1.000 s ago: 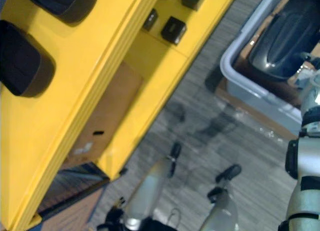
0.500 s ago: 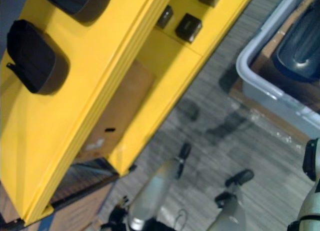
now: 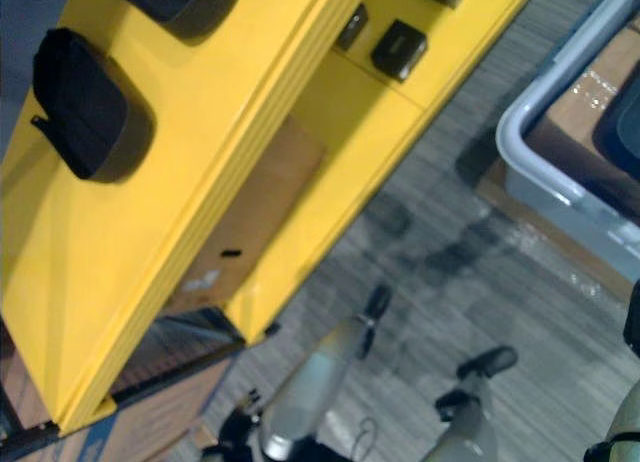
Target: Walk over and take plastic housings, then place them on the shelf
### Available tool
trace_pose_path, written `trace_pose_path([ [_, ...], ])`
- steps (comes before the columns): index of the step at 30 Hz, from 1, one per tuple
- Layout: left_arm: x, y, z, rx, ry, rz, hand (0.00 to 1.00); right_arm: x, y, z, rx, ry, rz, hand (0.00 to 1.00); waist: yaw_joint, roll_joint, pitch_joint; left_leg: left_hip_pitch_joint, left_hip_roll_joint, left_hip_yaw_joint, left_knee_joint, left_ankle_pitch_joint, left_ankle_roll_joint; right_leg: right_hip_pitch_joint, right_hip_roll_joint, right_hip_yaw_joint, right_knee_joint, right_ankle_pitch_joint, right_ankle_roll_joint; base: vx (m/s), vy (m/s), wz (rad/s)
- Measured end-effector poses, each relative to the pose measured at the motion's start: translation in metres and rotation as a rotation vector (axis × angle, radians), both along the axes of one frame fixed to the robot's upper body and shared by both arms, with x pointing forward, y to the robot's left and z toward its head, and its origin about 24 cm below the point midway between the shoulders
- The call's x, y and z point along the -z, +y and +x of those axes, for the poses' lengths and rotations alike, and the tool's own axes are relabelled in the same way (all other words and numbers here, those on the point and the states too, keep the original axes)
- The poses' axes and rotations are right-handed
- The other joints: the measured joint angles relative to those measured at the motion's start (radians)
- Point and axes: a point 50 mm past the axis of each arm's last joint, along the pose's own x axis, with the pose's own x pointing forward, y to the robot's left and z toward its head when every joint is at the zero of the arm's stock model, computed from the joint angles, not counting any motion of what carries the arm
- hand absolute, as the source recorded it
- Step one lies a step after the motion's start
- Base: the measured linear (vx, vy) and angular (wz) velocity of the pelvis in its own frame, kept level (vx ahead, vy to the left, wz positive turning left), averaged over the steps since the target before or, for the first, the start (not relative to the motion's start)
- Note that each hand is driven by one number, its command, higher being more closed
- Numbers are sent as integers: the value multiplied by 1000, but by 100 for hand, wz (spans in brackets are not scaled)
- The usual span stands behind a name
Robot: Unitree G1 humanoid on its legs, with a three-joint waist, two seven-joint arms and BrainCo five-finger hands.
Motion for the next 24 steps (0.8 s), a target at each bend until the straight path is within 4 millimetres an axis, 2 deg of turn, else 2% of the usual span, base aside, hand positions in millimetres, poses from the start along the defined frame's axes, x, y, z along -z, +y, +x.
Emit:
trace_pose_path([
  [5,-7,0,9,-12,-63,-2,0,-1,-1,0,32,-24,-126,100,0,-1,1,-10,1,-11,13,0,0,6,8,-16,0,6,7,-31,-1,7],
  [9,-17,5,21,-77,-138,-7,0,-5,4,5,35,-9,-251,100,-16,-10,7,-5,15,-6,41,-11,0,20,22,-7,0,6,6,-47,4,-9],
  [12,-29,13,34,-131,-216,-5,0,-7,9,10,26,-2,-355,100,-30,-37,26,19,30,11,46,-20,0,33,31,9,2,5,3,-59,2,-20],
  [17,-46,35,48,-230,-306,15,0,-12,20,18,5,-36,-464,100,-77,-88,62,51,54,11,57,-32,-6,67,55,12,-4,-5,-14,-82,7,-9],
  [20,-48,35,51,-233,-315,16,0,-9,20,18,6,-32,-473,100,-80,-97,67,59,63,14,58,-32,-7,74,62,14,-4,-3,-16,-83,18,-6],
  [22,-48,34,50,-229,-312,20,0,3,23,22,-13,-4,-467,100,-83,-100,68,85,68,16,44,-30,-10,95,66,16,-6,1,-10,-72,20,-2],
  [24,-50,35,50,-230,-318,31,0,7,32,30,-44,-5,-469,100,-99,-108,70,96,72,16,39,-29,-12,104,71,15,-9,2,-11,-55,17,-2],
])
